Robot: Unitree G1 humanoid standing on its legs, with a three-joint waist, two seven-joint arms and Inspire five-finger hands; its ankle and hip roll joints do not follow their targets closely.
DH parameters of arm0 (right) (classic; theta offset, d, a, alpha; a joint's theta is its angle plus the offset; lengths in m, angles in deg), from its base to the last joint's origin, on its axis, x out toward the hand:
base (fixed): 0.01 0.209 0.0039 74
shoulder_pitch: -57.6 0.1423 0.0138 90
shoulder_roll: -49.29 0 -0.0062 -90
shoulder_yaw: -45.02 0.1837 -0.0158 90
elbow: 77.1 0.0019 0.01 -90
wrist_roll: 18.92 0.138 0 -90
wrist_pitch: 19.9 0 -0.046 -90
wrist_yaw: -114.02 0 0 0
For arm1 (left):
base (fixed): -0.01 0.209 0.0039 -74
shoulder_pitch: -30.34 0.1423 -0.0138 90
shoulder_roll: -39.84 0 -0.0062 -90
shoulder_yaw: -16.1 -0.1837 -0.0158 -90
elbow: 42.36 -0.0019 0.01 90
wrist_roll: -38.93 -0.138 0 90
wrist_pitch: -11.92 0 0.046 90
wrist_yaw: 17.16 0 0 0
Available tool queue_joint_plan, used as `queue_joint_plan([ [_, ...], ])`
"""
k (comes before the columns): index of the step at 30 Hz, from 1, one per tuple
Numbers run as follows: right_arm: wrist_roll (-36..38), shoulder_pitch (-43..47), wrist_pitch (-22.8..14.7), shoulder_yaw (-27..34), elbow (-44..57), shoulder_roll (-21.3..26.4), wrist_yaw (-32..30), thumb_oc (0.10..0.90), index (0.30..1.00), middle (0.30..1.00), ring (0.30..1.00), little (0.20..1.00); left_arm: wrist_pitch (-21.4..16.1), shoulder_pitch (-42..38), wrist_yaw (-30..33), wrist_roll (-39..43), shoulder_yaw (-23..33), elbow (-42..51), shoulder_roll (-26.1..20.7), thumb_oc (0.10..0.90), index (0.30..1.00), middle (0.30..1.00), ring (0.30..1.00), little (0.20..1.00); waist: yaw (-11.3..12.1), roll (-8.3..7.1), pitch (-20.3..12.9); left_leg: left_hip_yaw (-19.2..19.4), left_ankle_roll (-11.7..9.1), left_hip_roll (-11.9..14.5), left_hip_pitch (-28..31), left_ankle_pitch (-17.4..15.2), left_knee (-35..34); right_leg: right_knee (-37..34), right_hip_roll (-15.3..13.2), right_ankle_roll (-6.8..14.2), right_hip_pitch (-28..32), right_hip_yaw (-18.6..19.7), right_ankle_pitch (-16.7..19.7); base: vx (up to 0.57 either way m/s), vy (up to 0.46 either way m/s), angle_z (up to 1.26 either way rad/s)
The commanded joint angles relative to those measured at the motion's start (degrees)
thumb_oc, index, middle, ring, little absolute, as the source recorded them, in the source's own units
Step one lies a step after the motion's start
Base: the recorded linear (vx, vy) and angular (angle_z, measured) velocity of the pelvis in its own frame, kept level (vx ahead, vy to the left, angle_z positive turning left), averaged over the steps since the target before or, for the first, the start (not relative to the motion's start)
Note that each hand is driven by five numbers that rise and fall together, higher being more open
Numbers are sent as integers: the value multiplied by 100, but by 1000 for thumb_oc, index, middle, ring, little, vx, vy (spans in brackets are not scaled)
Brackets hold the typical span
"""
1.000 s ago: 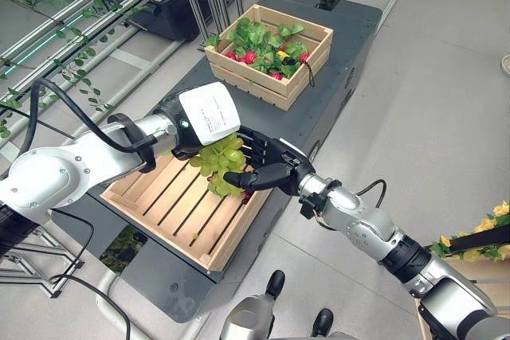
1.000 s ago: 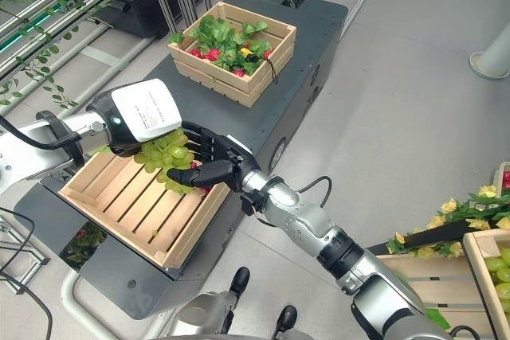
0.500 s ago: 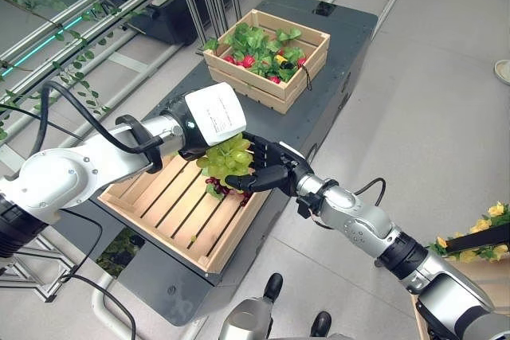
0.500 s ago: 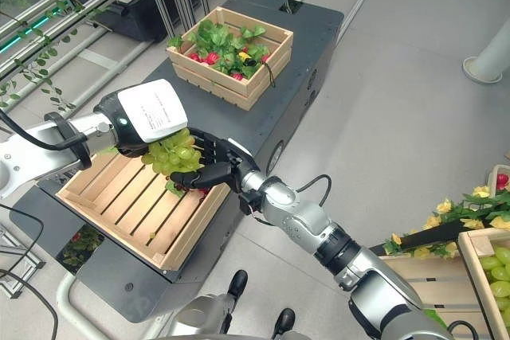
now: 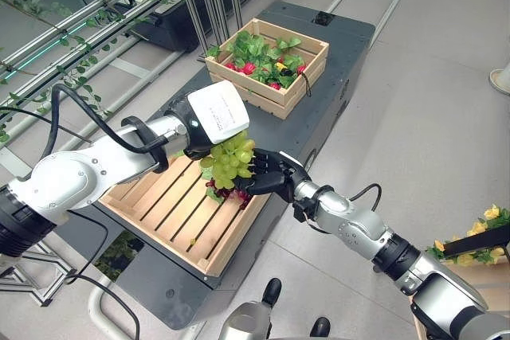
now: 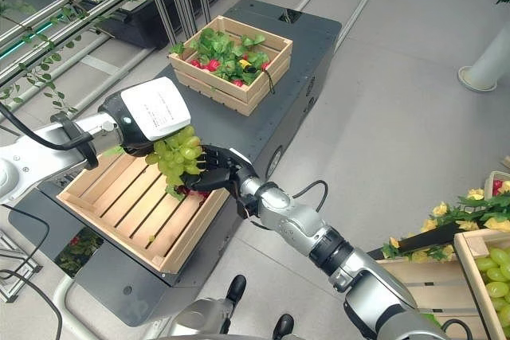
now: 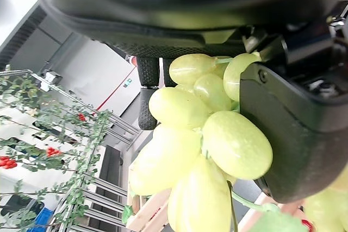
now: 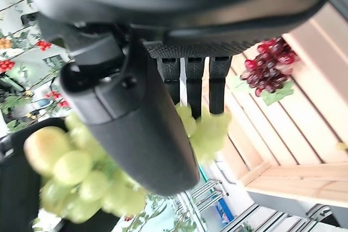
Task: Pick up the fruits from the basket on one side to the basket on the other side
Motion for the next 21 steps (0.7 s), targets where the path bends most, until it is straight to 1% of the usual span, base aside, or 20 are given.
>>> queue_joint_plan([
  [1, -131, 180, -478, 148, 191, -427, -108, 400, 300, 300, 300, 300, 509, -414, 267, 162, 131, -280, 309, 400, 300, 300, 300, 300, 19, -139, -931, 23, -39, -186, 203, -495, -119, 148, -160, 18, -227, -140, 122, 0, 0, 0],
  [6, -81, 194, -532, 134, 201, -418, -73, 400, 300, 300, 300, 300, 504, -413, 276, 235, 77, -312, 278, 400, 300, 300, 300, 300, 22, -127, -926, 18, -44, -184, 197, -485, -123, 136, -155, 16, -224, -145, 125, 0, 0, 0],
  [11, -70, 181, -568, 178, 231, -383, 10, 400, 300, 300, 300, 300, 509, -355, 190, 278, 127, -310, 273, 400, 300, 300, 300, 300, 20, -127, -930, 19, -46, -188, 194, -482, -121, 131, -155, 17, -218, -149, 123, 0, 0, 0],
  [18, -26, 167, -598, 202, 279, -350, 12, 400, 300, 300, 300, 300, 509, -275, 236, 286, 174, -330, 228, 400, 300, 300, 300, 300, 29, -115, -922, 7, -43, -193, 193, -477, -115, 139, -163, 22, -218, -160, 129, 0, 0, 0],
  [19, -40, 170, -597, 203, 262, -354, 51, 488, 432, 432, 432, 432, 524, -264, 237, 278, 187, -335, 220, 400, 300, 300, 300, 300, 29, -112, -925, 8, -40, -197, 195, -478, -118, 132, -162, 20, -214, -155, 129, 0, 0, 0],
  [20, -40, 170, -595, 197, 259, -350, 76, 654, 681, 681, 681, 681, 537, -261, 247, 282, 193, -342, 210, 400, 300, 300, 300, 300, 31, -109, -923, 11, -40, -200, 192, -476, -121, 128, -162, 22, -215, -155, 131, 0, 0, 0],
  [21, -39, 171, -597, 195, 259, -349, 77, 736, 804, 804, 804, 804, 537, -261, 250, 283, 194, -344, 208, 400, 300, 300, 300, 300, 31, -109, -923, 11, -40, -200, 191, -476, -121, 127, -162, 22, -215, -155, 131, 0, 0, 0],
])
